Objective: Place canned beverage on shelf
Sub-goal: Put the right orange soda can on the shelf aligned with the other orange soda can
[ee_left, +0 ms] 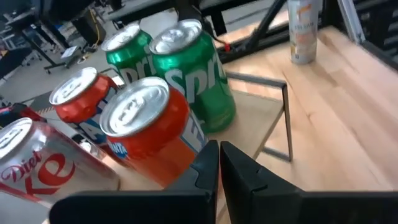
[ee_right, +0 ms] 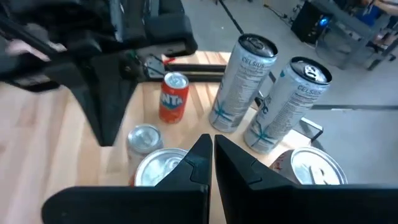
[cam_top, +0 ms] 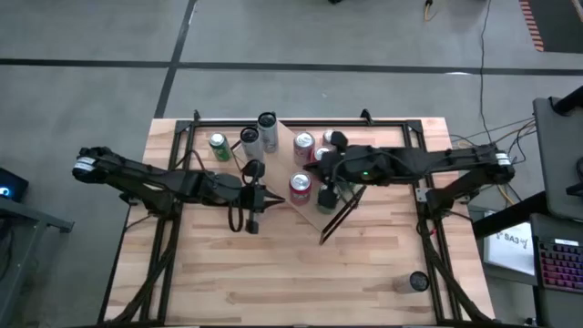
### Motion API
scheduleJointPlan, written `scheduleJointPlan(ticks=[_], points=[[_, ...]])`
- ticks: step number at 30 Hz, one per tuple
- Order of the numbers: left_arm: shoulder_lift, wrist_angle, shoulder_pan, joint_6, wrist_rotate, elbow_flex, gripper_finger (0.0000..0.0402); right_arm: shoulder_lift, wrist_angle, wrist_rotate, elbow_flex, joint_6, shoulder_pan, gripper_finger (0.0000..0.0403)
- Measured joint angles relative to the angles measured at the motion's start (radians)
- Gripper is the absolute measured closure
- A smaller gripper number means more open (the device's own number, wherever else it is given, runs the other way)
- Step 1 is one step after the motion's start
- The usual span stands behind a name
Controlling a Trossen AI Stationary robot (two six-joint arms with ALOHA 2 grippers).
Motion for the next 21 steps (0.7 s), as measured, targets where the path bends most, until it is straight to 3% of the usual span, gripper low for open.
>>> scheduleJointPlan(ticks=[6, 17, 21], points=[[-0.025, 0.029, 0.000, 0.014, 0.000, -0.041, 0.0401, 0.064, -0.005, 0.002, 0.039, -0.033, -0.019, 0.0394], [-0.026, 0.496, -0.009, -0.109, 0.002, -0.263, 0.0402, 0.078, -0.063, 0.001, 0.033, -0.085, 0.012, 0.0394], [-0.023, 0.564, -0.009, -0.140, 0.001, -0.302, 0.0401, 0.084, -0.051, 0.003, 0.027, -0.090, 0.014, 0.0394]])
